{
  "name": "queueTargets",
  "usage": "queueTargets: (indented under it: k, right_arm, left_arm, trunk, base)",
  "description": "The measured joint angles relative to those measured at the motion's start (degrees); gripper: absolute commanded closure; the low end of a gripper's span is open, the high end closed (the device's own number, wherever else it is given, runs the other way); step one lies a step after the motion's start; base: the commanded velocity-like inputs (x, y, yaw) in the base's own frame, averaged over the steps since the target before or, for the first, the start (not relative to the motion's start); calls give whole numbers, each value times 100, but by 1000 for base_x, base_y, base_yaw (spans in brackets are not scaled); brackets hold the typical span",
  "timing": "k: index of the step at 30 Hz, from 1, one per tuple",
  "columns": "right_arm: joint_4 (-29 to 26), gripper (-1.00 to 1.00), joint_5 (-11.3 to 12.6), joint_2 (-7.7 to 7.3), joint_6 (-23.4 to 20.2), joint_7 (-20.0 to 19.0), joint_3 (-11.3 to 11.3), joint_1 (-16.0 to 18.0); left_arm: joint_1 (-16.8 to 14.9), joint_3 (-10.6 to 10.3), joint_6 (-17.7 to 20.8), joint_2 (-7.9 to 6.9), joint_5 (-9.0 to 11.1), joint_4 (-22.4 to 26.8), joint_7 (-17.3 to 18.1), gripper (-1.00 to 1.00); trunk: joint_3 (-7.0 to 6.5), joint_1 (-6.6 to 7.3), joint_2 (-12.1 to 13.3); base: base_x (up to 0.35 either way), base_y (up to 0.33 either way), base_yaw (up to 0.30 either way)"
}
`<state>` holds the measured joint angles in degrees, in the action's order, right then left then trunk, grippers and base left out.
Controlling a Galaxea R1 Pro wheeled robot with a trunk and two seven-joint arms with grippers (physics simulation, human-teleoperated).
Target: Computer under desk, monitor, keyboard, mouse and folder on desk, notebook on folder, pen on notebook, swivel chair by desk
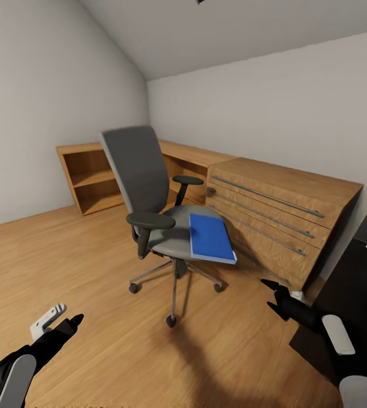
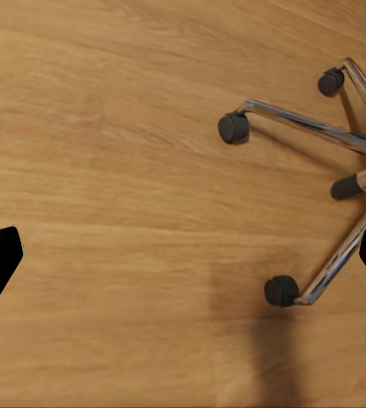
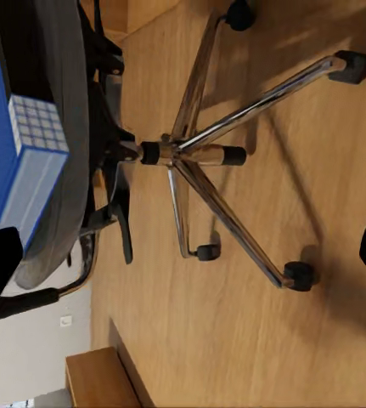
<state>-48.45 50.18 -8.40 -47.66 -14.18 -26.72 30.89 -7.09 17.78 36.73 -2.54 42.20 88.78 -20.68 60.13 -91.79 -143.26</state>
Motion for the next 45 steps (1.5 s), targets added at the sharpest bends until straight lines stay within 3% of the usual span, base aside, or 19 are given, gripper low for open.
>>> queueTargets:
  k: [4, 11, 12, 15, 19, 31, 39, 41, 45]
  right_arm:
    - [567, -100, -21, -52, 222, -11, 11, 503]
    - [1308, -100, -62, -95, 837, -194, 82, 887]
    - [1440, -100, -84, -94, 1109, -639, 442, 951]
    - [1503, -100, -108, -77, 1229, -953, 682, 963]
    - [1532, -100, -97, -61, 1303, -1161, 821, 967]
    - [1540, -100, -46, -66, 1148, -1273, 850, 967]
    - [1518, -100, -19, -58, 667, -1449, 842, 967]
    - [1515, -100, 27, -57, 606, -1572, 829, 967]
    - [1521, -100, 347, -62, 550, -1701, 815, 967]
  left_arm:
    - [0, -2, 0, -3, -1, 0, 0, -100]
    - [0, 1, 0, -19, -1, 3, 0, -100]
    - [0, -5, 0, -18, 2, 2, 0, -100]
    - [0, -9, 0, -8, 6, 1, 0, -100]
    - [0, -19, 7, -2, 13, -14, 5, -100]
    - [0, -88, 9, 0, 25, -50, 9, -100]
    - [0, -91, 9, 0, 26, -52, 9, -100]
    - [0, -91, 9, 0, 26, -52, 9, -100]
    - [0, -91, 9, 0, 19, -52, 9, -100]
  trunk:
    - [89, -10, -5]
    - [244, -28, -15]
    - [245, -28, -15]
    - [245, -28, -15]
    - [245, -28, -15]
    - [245, -28, -15]
    - [245, -28, -15]
    - [245, -28, -15]
    - [245, -28, -15]
  base:
    - [0, 0, 0]
    - [0, 0, 0]
    - [0, 0, 0]
    - [0, 0, 0]
    - [0, 0, 0]
    - [0, 0, 0]
    - [0, 0, 0]
    - [0, 0, 0]
    - [0, 0, 0]
